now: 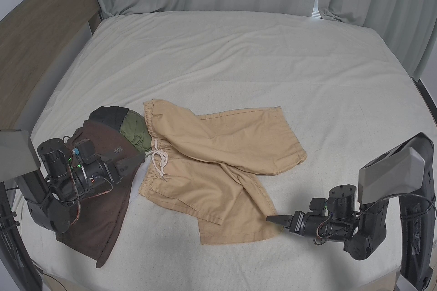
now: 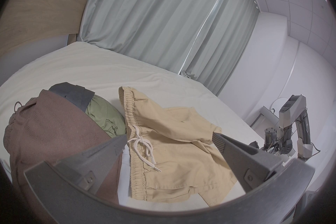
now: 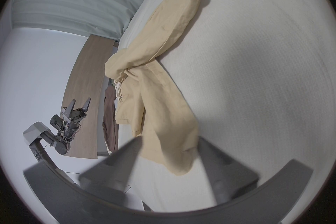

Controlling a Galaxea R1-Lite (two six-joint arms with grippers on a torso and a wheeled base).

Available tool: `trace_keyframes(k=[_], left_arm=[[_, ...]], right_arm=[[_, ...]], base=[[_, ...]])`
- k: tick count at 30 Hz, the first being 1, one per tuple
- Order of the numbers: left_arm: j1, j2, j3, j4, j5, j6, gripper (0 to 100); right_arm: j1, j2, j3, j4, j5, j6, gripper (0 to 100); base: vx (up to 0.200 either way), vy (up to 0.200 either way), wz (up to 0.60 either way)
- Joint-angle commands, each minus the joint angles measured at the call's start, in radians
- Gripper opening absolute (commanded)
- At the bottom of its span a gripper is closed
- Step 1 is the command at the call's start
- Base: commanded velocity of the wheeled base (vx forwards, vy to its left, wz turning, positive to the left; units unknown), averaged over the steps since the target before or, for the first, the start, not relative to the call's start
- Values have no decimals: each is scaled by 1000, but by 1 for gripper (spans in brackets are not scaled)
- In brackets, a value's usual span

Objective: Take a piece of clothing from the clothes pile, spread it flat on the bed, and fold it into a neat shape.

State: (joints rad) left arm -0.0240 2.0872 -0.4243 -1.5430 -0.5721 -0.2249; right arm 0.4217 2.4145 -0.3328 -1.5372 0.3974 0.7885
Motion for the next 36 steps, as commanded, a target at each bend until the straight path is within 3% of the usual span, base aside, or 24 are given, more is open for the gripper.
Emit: trace_keyframes(k=[1, 13, 23, 36], left_arm=[[-1, 2, -1, 0, 0, -1, 100], [-2, 2, -1, 0, 0, -1, 100], [-7, 1, -1, 0, 0, -1, 100], [-7, 1, 1, 0, 0, -1, 100]], right_arm=[[2, 2, -11, -1, -17, -2, 0], [-20, -32, -12, -3, -28, -9, 0], [-135, -64, -72, -1, -28, -72, 0], [-198, -12, -190, -1, -49, -144, 0]], base=[[0, 0, 0], [0, 0, 0], [0, 0, 0], [0, 0, 0]])
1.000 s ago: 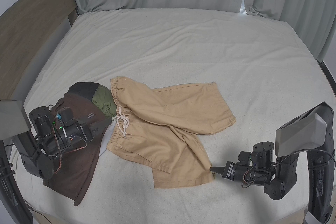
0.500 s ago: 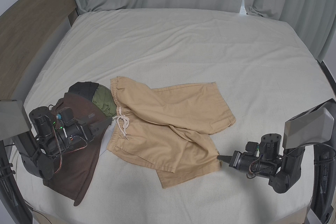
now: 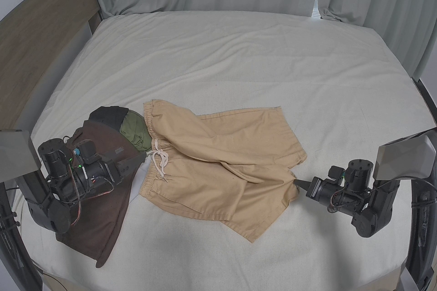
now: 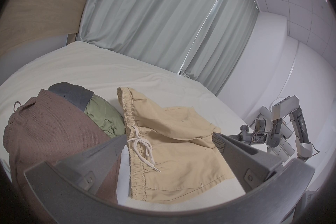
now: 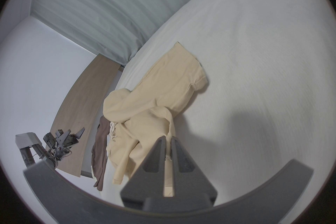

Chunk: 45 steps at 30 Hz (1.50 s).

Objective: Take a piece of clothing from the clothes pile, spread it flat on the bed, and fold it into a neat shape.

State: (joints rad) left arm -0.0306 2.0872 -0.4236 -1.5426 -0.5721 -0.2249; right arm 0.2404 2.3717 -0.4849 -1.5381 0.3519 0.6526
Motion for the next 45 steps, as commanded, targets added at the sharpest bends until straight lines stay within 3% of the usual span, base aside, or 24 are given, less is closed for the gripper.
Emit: trace_keyframes(k=[1, 11, 23, 24, 28, 33, 45], left_arm=[[0, 1, 0, -1, 0, -1, 100], [0, 1, 0, -1, 0, -1, 100], [-2, 8, 2, -1, 0, -1, 100], [-2, 8, 2, -1, 0, -1, 100], [-2, 8, 2, -1, 0, -1, 100], [-3, 14, 2, -1, 0, 1, 100], [-8, 16, 0, -1, 0, 1, 100]], right_arm=[[-20, 43, -52, 0, -5, -13, 0], [-26, 96, -196, 0, -96, -27, 0], [-35, 109, -248, -2, -97, -27, 0], [-35, 109, -248, -2, -97, -27, 100], [-32, 96, -236, -2, -96, -33, 100], [-26, 24, -95, 0, -71, -122, 100], [46, 3, 92, 0, 4, -133, 100]], base=[[0, 0, 0], [0, 0, 0], [0, 0, 0], [0, 0, 0], [0, 0, 0], [0, 0, 0], [0, 0, 0]])
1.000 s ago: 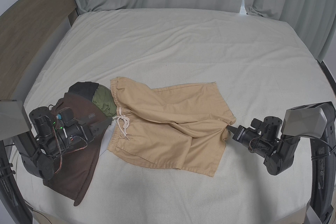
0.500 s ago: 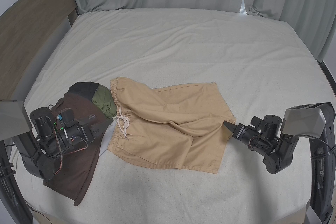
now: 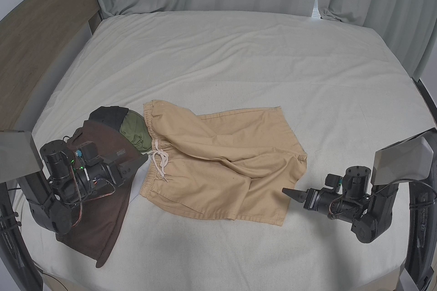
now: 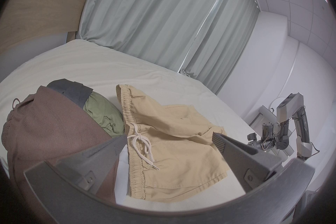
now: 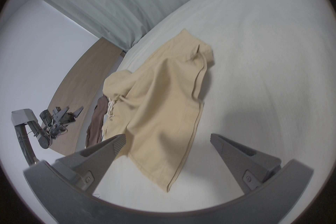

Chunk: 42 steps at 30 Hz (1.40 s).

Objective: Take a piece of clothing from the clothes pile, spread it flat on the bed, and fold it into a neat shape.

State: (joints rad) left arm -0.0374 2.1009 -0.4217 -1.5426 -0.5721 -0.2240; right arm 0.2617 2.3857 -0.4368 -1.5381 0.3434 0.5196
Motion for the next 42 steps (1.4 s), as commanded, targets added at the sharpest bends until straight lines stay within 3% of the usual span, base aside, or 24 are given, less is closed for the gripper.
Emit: trace_keyframes(k=[1, 16, 25, 32, 33, 42], left_arm=[[1, 2, -2, -1, 0, 0, 100], [1, 2, -2, -1, 0, 0, 100], [2, -1, -3, -1, 0, 0, 100], [2, 2, -3, -1, 0, 0, 100], [2, 2, -3, -1, 0, 0, 100], [2, 2, -3, -2, 0, 0, 100]], right_arm=[[30, -10, 47, 0, 12, 0, 100], [88, 72, 56, 0, 9, 17, 100], [146, 90, 40, -2, 11, 114, 100], [143, 92, 30, -2, 9, 119, 100], [142, 92, 27, -4, 9, 119, 0], [136, 92, 26, -2, 6, 119, 0]], base=[[0, 0, 0], [0, 0, 0], [0, 0, 0], [0, 0, 0], [0, 0, 0], [0, 0, 0]])
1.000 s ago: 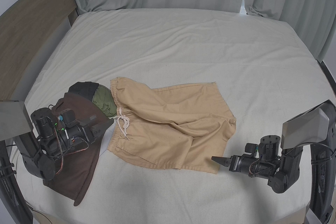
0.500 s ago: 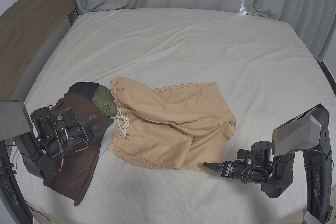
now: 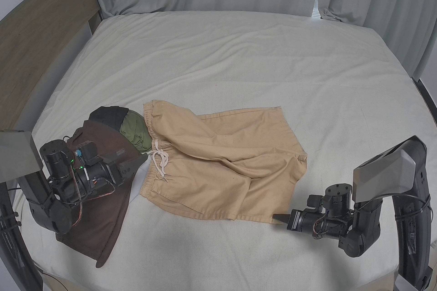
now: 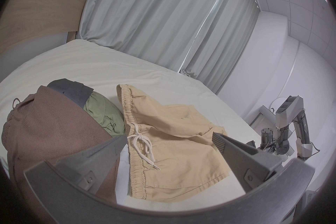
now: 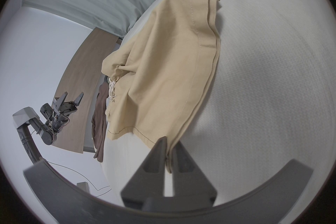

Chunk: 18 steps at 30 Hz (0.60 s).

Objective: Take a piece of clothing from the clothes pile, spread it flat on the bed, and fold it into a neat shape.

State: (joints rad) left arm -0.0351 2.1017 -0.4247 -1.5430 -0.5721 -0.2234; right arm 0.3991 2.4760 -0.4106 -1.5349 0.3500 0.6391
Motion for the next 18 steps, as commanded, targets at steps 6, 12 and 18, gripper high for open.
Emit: trace_keyframes(k=[6, 12, 18], left_arm=[[0, 3, 1, 0, 0, -1, 100], [1, 20, 3, 0, -2, 1, 100], [-5, 43, 7, 0, -12, 3, 100]], right_arm=[[-6, -9, 24, -5, -3, -3, 0], [-43, -86, 124, -5, -3, -7, 0], [-80, -140, 191, -5, -2, -15, 0]], base=[[0, 0, 0], [0, 0, 0], [0, 0, 0]])
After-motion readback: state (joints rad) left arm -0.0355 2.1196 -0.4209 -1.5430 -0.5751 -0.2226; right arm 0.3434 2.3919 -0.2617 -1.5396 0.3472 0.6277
